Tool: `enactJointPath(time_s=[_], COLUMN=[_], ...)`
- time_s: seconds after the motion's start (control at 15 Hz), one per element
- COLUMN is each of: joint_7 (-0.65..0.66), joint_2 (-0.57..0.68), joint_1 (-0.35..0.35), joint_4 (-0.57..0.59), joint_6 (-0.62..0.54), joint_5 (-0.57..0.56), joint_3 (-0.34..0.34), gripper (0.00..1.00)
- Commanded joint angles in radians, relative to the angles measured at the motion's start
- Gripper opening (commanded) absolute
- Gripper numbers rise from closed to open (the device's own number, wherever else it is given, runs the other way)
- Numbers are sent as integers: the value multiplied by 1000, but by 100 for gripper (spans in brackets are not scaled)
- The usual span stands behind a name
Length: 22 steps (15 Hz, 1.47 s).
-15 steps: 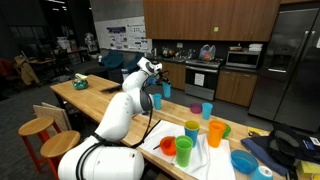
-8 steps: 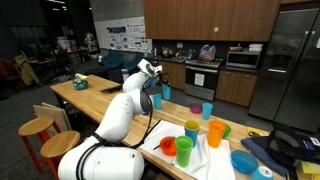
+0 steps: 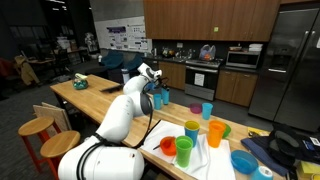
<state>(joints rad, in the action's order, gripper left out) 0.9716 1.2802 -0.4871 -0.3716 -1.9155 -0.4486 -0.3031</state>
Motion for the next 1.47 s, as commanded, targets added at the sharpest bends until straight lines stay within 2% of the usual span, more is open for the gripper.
enactJointPath(time_s=[0.0,0.73,1.4], joint_7=[-20,-23,31], joint_2=[19,8,18], joint_1=[3,-5,-29], joint_4=[26,5,4], joint_6=[24,-3,-11], joint_5=[24,12,2], joint_3=[9,-2,-15], gripper=[2,2,2])
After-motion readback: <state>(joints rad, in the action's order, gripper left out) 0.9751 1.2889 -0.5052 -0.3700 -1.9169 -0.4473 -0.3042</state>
